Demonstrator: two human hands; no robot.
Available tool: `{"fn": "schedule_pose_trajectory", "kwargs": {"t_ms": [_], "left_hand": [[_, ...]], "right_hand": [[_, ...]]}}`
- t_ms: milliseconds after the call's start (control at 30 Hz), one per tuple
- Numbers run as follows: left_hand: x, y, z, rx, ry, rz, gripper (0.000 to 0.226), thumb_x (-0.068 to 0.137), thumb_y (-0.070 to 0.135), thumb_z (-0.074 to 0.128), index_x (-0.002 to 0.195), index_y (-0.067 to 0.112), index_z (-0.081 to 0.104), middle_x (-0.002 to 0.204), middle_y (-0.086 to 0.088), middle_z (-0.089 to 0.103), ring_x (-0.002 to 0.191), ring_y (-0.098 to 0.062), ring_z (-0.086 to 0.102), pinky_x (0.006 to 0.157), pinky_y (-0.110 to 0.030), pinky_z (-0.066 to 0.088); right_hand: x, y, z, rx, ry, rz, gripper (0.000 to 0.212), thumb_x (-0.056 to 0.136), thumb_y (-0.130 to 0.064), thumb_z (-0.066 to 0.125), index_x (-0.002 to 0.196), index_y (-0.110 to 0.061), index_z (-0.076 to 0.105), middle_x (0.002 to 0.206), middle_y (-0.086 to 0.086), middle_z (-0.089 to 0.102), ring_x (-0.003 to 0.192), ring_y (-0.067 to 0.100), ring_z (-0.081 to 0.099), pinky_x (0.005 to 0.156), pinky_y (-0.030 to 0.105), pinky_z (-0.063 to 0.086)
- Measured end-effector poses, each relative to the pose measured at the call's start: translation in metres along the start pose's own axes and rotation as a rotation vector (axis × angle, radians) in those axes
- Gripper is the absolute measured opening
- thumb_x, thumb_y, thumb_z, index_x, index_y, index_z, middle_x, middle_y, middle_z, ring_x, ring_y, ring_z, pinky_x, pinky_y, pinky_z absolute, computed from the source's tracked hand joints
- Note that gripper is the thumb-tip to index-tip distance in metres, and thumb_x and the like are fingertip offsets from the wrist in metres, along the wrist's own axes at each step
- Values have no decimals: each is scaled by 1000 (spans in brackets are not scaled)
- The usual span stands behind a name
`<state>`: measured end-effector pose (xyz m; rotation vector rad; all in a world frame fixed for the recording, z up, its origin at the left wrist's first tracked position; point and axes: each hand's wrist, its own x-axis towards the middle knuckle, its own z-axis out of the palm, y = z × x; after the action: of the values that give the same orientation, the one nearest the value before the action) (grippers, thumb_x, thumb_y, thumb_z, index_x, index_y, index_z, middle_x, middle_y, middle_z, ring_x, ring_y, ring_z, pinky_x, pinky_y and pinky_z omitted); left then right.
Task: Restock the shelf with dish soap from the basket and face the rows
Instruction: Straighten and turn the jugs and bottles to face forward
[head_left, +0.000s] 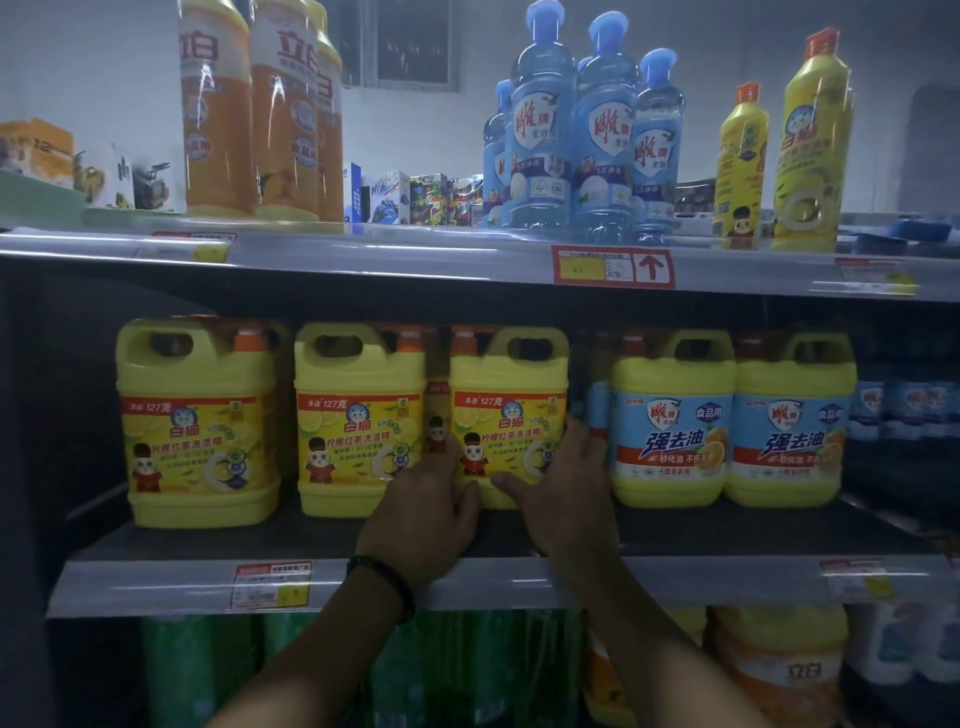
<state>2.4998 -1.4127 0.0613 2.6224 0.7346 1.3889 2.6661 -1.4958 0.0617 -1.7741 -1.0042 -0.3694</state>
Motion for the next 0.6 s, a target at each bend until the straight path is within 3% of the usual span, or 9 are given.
{"fn": "schedule_pose_trajectory", "kwargs": {"t_ms": [133, 300, 433, 533, 600], "left_hand": [[1, -3, 4, 9, -32, 12, 57, 102, 46, 47, 153, 20, 42, 98, -4, 71, 87, -21, 65, 74, -40, 57], [0, -2, 3, -1, -13, -6, 56, 103, 44, 47, 154, 22, 43, 100, -4, 73, 88, -21, 67, 75, -42, 59], [-3, -2, -6, -237, 149, -6, 31, 103, 24, 58, 134, 24, 59, 81, 7, 74, 73, -5, 70, 69, -40, 60], [-11, 4, -24, -358, 281, 63, 14, 102, 13, 62, 113, 19, 66, 90, 11, 75, 83, -2, 73, 72, -25, 59], [-17, -5, -40, -291, 344, 129, 12, 98, 14, 63, 108, 21, 65, 98, 12, 69, 88, -3, 67, 74, -21, 54]], "right_hand": [[2, 1, -1, -31, -59, 44, 118, 80, -56, 88, 166, -25, 13, 157, 13, 36, 136, 36, 51, 106, 49, 51], [3, -2, -1, -49, -50, 52, 105, 78, -57, 89, 155, -22, 27, 146, 13, 46, 128, 37, 59, 99, 49, 55], [0, -4, -3, -83, -24, 70, 100, 79, -58, 86, 154, -20, 31, 146, 11, 47, 130, 34, 57, 98, 47, 55], [-6, -6, -8, -62, 79, 17, 78, 86, -48, 82, 145, -18, 40, 139, 8, 47, 122, 30, 59, 89, 43, 57], [-14, -6, -11, -41, 174, -104, 57, 92, -38, 75, 137, -17, 47, 131, 6, 50, 113, 27, 61, 83, 43, 60]]}}
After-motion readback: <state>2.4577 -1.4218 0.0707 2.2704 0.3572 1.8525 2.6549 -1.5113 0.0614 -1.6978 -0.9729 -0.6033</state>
